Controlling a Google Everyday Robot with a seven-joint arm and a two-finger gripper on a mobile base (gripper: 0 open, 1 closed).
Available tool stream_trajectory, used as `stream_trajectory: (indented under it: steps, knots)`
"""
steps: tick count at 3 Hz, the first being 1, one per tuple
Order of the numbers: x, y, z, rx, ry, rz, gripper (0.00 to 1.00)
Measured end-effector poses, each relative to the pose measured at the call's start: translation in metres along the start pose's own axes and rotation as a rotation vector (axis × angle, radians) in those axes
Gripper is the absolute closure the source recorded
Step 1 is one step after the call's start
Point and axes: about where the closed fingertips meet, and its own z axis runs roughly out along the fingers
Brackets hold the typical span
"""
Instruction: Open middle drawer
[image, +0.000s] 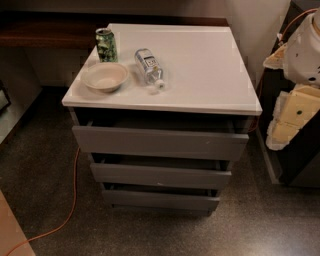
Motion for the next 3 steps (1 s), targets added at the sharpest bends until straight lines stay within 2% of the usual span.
stream_trajectory:
  steps: [1, 2, 3]
  knots:
    - [0.0, 0.0, 0.0, 0.0, 0.0, 0.0, 0.0]
    - [-0.003, 0.002, 0.004, -0.014, -0.027, 0.007, 0.0]
    - [-0.009, 0.008, 0.023, -0.032, -0.079, 0.009, 0.0]
